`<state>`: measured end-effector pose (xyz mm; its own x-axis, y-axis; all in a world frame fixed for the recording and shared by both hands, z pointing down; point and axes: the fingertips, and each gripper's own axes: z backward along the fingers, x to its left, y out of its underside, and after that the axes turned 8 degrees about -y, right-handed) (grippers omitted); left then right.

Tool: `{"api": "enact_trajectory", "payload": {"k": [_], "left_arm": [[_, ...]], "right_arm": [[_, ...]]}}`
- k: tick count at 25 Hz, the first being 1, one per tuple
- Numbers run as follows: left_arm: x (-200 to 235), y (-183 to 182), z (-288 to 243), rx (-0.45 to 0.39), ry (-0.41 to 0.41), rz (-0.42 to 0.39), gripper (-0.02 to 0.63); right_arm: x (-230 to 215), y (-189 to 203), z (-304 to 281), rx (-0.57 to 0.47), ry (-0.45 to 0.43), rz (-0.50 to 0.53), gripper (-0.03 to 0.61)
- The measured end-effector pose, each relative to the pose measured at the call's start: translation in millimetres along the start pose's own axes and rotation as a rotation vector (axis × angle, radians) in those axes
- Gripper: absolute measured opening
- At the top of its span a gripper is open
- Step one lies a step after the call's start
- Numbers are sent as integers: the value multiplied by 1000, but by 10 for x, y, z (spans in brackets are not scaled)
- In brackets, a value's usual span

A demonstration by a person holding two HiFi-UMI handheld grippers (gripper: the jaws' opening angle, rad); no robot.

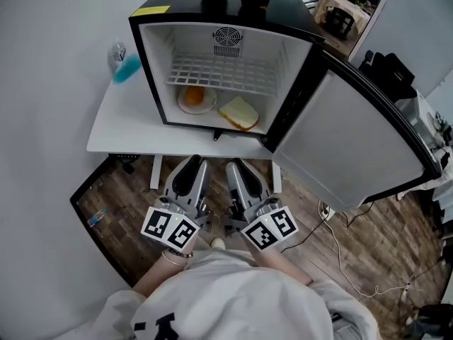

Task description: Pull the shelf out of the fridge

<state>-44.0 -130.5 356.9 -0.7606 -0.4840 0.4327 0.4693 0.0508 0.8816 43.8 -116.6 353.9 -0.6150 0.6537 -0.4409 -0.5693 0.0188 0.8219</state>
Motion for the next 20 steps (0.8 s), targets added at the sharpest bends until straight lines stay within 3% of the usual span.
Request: {"api": "enact_trajectory", "payload": {"k": [9,20], "left_arm": [[211,-25,-22,-4,-44,3,78],[503,73,-587,13,-3,48,78]], "right_arm": [[-61,170,-169,17,-20,-36,61],[-616,178,-527,26,67,14,61]]}}
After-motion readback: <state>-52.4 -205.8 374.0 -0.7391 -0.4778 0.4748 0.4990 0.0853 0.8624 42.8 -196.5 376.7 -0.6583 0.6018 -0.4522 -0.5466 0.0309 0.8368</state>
